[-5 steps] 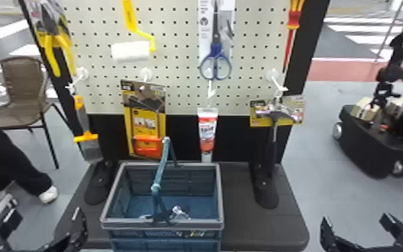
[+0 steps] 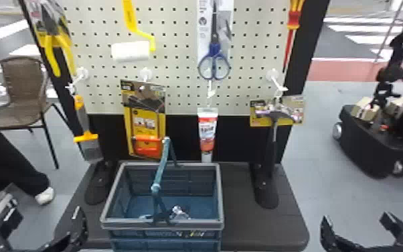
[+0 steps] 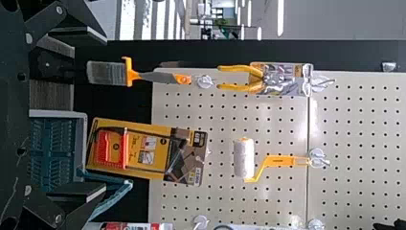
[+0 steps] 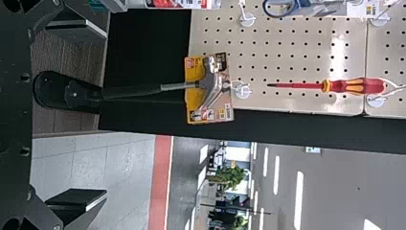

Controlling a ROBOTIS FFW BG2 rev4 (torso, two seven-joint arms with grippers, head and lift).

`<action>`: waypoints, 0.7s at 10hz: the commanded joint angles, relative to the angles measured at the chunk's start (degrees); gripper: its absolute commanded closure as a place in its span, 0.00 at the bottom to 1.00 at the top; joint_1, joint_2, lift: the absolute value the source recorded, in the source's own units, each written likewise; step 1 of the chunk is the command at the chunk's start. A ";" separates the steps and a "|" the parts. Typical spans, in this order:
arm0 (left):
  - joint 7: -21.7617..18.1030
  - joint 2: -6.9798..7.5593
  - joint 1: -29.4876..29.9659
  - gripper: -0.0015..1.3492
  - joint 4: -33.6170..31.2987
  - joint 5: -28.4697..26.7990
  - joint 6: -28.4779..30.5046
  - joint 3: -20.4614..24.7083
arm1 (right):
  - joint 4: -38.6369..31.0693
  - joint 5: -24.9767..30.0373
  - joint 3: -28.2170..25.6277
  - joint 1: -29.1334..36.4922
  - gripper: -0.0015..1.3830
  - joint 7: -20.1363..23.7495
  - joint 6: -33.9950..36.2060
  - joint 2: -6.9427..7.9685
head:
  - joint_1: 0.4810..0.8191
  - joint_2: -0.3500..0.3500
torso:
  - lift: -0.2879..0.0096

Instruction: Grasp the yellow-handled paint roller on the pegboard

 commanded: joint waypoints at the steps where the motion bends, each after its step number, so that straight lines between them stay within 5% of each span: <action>1: 0.00 0.00 -0.14 0.17 0.00 0.12 0.16 0.00 | -0.07 0.00 0.00 0.00 0.10 0.00 0.00 -0.01 | 0.20 0.50 | 0.63; 4: -0.18 0.53 -2.72 0.17 -2.95 2.23 3.41 0.70 | -0.21 -0.18 -0.18 0.00 0.10 0.00 0.00 -0.10 | 0.20 0.50 | 0.63; 7: -2.99 2.20 -12.07 0.17 -6.19 4.08 14.57 3.08 | -0.21 -0.26 -0.18 0.00 0.10 0.00 0.00 -0.10 | 0.20 0.50 | 0.63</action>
